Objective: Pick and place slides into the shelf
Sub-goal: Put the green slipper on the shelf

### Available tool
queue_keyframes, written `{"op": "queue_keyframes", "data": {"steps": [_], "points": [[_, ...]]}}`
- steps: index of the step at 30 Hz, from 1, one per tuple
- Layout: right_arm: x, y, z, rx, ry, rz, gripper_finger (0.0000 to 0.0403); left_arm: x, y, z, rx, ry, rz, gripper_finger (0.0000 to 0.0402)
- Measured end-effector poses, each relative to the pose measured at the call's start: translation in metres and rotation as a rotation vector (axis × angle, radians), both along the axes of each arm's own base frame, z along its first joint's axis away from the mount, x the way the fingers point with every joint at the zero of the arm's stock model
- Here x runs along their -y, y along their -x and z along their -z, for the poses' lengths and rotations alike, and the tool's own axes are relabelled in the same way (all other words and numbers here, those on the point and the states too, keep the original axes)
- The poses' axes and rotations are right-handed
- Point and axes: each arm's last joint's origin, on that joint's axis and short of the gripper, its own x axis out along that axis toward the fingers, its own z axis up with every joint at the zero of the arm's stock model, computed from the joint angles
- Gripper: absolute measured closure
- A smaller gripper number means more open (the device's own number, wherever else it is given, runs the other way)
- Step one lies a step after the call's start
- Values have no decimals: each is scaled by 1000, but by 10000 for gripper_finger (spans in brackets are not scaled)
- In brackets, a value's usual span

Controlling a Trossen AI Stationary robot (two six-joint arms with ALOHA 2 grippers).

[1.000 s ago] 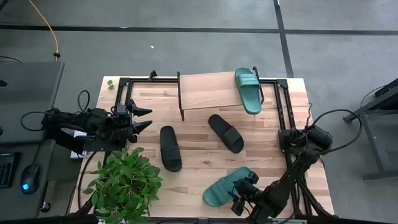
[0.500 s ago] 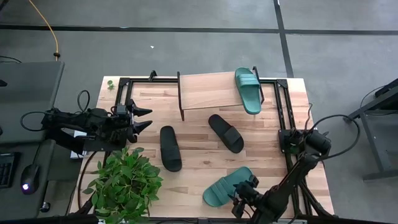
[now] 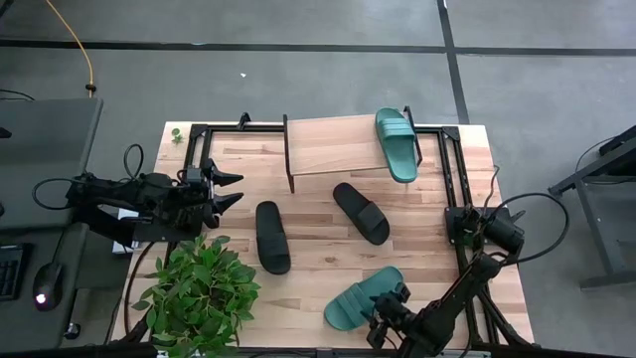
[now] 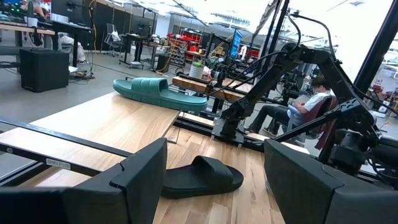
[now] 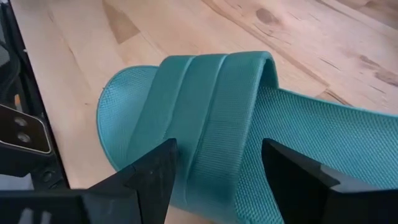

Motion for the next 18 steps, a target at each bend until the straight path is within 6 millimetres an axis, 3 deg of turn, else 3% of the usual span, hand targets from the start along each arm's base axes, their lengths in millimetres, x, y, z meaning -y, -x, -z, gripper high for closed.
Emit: {"op": "queue_keyframes", "data": {"steps": [18], "points": [[-1, -1, 0, 15, -3, -5, 184, 0, 0, 0, 0, 0, 0, 151]]}}
